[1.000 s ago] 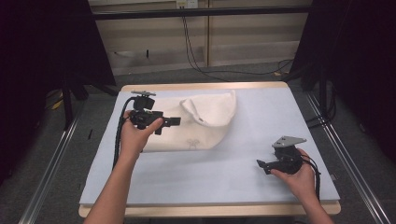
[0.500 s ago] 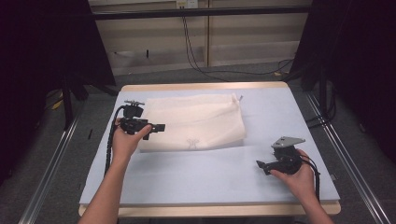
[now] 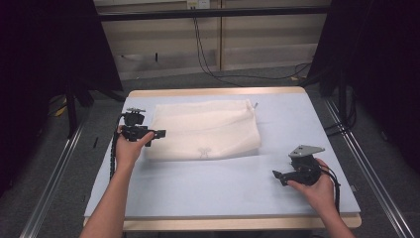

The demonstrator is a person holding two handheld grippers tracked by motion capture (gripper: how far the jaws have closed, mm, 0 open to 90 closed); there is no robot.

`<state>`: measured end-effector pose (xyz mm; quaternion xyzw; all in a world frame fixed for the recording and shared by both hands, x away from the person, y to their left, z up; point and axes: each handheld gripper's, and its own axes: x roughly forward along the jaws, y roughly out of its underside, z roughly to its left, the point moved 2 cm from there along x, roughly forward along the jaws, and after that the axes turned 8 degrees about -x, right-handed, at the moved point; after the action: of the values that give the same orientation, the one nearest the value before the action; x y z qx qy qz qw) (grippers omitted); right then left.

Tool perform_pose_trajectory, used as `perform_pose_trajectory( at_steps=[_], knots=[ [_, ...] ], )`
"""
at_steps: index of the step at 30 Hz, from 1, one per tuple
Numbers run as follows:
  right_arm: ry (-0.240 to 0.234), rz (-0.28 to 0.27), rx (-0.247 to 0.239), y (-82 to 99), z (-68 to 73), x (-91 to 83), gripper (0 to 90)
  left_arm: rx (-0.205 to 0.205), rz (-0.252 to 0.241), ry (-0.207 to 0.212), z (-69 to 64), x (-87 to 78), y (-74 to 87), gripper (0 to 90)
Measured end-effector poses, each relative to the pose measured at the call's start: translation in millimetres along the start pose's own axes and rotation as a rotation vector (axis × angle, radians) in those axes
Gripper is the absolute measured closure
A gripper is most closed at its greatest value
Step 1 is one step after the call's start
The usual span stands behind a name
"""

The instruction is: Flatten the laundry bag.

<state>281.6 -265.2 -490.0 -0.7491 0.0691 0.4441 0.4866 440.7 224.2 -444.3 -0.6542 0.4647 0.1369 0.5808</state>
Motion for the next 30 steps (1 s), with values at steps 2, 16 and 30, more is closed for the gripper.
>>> perform_pose_trajectory(
  at_steps=[2,16,30],
  knots=[
    [0.002,0.002,-0.009,0.1,0.0,0.7,12.6,-0.009,0.001,-0.017,4.8,3.8,-0.6,21.7],
    [-0.007,0.003,-0.013,0.8,0.1,1.4,12.9,-0.092,0.023,-0.065,24.5,23.7,0.8,55.0],
    [-0.007,-0.003,-0.006,-0.1,0.0,0.5,12.9,-0.038,0.006,0.044,-9.0,-0.7,-0.9,82.3]
  ],
)
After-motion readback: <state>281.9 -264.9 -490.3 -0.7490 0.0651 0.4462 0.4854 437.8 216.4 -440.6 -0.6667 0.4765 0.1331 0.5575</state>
